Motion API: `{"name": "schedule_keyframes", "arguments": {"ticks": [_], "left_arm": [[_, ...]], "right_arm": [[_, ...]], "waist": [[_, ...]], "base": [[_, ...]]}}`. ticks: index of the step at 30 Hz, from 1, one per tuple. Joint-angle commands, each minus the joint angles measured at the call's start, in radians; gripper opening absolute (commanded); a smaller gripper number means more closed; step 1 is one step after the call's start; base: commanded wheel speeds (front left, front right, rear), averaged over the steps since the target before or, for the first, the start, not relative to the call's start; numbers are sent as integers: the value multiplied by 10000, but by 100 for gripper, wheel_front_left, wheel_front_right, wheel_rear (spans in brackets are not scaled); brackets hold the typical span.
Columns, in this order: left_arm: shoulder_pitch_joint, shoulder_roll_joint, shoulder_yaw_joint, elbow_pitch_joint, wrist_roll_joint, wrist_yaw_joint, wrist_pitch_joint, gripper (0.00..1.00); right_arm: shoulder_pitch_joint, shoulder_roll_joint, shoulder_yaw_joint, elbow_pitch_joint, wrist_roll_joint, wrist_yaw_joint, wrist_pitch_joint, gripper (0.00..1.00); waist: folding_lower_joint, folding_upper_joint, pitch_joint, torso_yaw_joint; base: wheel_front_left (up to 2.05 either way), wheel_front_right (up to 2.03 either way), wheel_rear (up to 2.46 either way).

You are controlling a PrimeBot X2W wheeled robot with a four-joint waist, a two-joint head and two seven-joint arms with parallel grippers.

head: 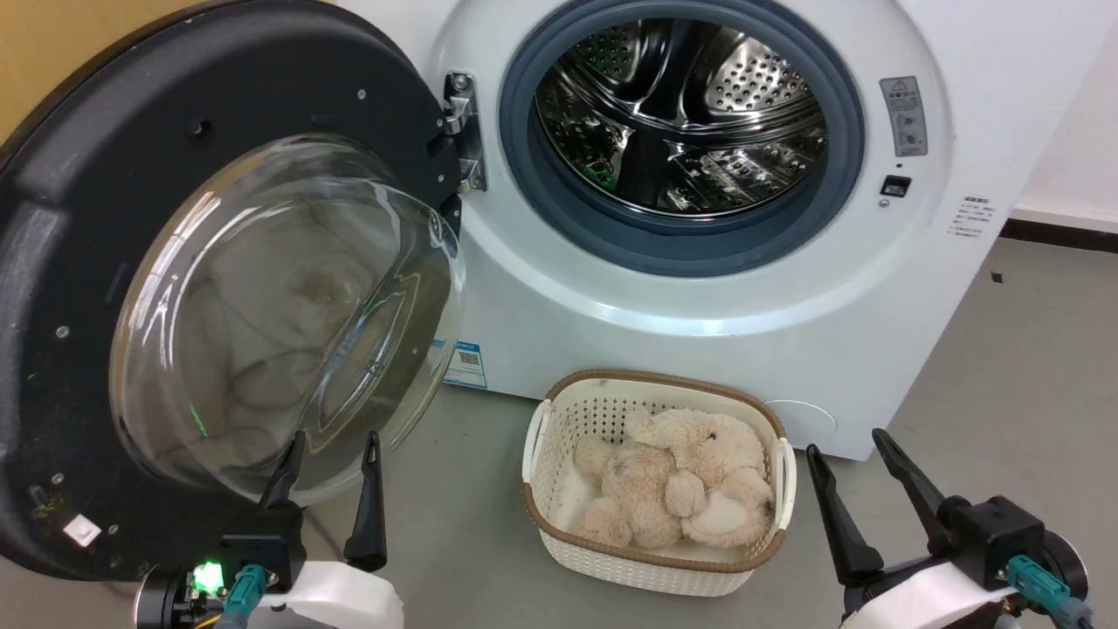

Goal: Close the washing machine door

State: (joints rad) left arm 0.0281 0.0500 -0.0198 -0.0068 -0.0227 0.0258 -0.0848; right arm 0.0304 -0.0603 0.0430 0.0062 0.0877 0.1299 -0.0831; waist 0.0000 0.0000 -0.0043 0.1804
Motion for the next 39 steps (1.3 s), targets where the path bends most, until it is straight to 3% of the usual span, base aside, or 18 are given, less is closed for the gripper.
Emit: {"name": "schedule_keyframes", "arguments": {"ticks": [1, 39], "left_arm": [[132, 2, 11, -71, -70, 79, -103, 100], [620, 3, 15, -780, -375, 809, -897, 100]], "right_arm": [[-39, -70, 63, 33, 101, 3, -122, 100], [-602, -548, 1143, 461, 1186, 5, -915, 100]], "waist": [[0, 0, 14, 77], [0, 0, 190, 1760]], "base": [[0, 0, 0], [-2, -2, -2]]}}
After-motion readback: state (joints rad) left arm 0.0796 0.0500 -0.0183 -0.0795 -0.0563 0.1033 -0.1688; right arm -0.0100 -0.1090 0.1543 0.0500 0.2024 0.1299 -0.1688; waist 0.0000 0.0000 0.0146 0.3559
